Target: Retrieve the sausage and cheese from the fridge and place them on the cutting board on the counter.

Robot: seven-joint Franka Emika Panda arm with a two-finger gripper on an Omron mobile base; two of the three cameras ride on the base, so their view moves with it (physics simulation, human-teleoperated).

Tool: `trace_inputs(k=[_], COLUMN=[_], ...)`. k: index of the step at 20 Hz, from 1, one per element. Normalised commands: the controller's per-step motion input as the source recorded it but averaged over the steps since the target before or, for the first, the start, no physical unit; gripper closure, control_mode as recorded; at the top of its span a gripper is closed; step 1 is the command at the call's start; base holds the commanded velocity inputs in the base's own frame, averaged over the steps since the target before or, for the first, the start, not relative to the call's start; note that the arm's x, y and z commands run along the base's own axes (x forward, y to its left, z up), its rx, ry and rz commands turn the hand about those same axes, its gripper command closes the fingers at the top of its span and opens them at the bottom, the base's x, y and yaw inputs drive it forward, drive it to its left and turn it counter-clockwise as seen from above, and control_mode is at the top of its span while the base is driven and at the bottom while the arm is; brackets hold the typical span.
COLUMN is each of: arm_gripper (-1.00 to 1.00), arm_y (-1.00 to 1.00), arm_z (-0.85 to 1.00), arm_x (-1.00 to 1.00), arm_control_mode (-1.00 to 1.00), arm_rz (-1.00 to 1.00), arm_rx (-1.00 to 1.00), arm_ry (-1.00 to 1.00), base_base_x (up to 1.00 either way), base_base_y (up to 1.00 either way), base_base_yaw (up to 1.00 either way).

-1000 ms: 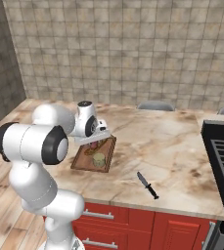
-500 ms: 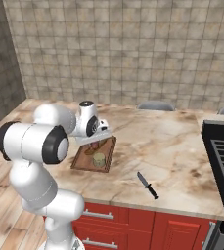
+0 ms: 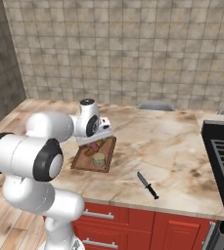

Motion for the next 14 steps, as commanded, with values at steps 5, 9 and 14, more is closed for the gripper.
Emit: trace_inputs(k=[5,9,14], arm_gripper=[-1.0,-1.0,-1.0], arm_y=[-0.06,-0.09,-0.01], arm_z=[0.73,0.68,0.35], arm_x=[-0.08,-0.34,-0.81], arm_control_mode=[-1.0,-1.0,-1.0], arm_rz=[0.04,0.06,0.02], arm_rx=[0.03,0.07,0.05], arm_ry=[-0.07,-0.01,0.0], base_base_x=[0.0,0.0,0.0], base_base_y=[0.0,0.0,0.0], base_base_yaw=[0.0,0.0,0.0])
